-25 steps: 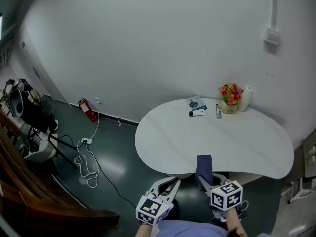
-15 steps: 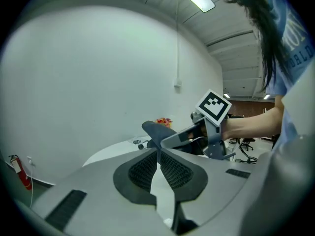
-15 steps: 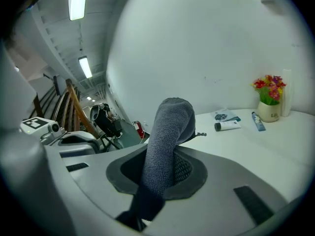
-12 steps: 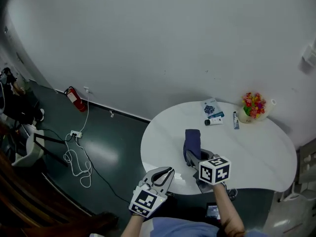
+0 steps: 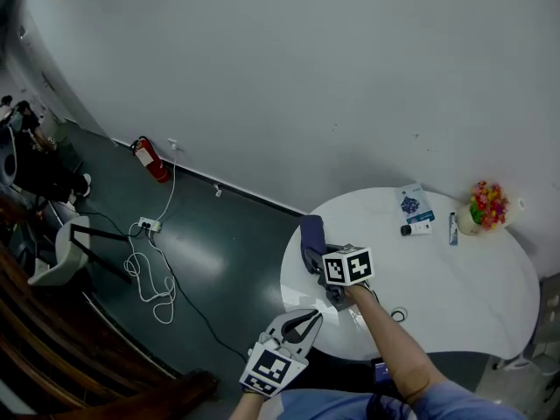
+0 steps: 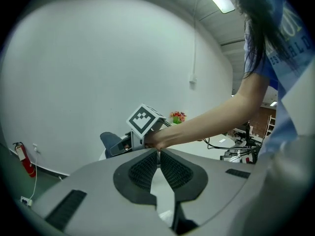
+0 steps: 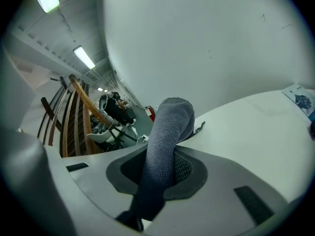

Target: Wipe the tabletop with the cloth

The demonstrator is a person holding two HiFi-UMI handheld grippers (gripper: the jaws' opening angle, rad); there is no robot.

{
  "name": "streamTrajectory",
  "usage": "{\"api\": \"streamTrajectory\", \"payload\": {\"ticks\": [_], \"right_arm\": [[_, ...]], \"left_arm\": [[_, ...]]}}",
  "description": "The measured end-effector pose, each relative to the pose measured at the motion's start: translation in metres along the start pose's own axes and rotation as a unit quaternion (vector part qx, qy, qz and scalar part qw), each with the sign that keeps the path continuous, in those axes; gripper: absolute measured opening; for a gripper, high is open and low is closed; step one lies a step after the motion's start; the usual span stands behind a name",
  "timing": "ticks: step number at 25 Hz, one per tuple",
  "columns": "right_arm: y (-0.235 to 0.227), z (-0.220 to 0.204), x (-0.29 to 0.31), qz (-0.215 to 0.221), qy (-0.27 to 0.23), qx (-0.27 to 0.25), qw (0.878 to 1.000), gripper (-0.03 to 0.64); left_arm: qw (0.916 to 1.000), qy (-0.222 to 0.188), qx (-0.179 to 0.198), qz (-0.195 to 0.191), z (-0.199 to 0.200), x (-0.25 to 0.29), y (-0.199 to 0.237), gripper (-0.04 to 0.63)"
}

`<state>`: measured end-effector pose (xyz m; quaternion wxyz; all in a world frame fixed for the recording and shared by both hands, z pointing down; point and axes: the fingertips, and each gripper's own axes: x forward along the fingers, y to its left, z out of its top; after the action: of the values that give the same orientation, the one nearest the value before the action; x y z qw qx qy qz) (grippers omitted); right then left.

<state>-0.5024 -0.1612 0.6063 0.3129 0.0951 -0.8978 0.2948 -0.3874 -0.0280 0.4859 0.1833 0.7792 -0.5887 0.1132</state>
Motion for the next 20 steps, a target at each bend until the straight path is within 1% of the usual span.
{"api": "streamTrajectory", "payload": {"ticks": [2,5,7,10,12,16,20], "right_arm": [[-0.002,-0.003,0.011,-0.01,0.023,-0.017,1.0,0.078],[-0.014,-0.011,0.012,-0.03,0.047,-0.045,0.997,0.078],[-0.025,-0.015,0.005,-0.041,0.052,-0.049,0.997,0.078],[-0.043,-0.022,-0.013,-0.058,0.053,-0.037,0.996,0.078],[-0.059,-0.029,-0.028,-0.075,0.054,-0.028,0.995,0.078],[-0.094,-0.046,-0.068,-0.107,0.053,-0.01,0.993,0.078],[-0.134,-0.06,-0.111,-0.14,0.049,-0.006,0.989,0.078]], "left_arm": [[0.9999,0.001,-0.008,0.006,-0.003,-0.003,0.004,0.017],[0.9996,-0.001,-0.025,0.013,-0.009,-0.003,0.01,0.017],[0.9994,0.0,-0.034,0.008,-0.012,0.001,0.011,0.017],[0.9992,0.001,-0.038,-0.013,-0.009,0.01,0.008,0.017],[0.999,-0.001,-0.035,-0.029,-0.003,0.018,0.004,0.017],[0.9982,-0.009,-0.014,-0.058,0.015,0.041,-0.01,0.017],[0.9962,-0.007,0.006,-0.087,0.029,0.072,-0.034,0.017]]}}
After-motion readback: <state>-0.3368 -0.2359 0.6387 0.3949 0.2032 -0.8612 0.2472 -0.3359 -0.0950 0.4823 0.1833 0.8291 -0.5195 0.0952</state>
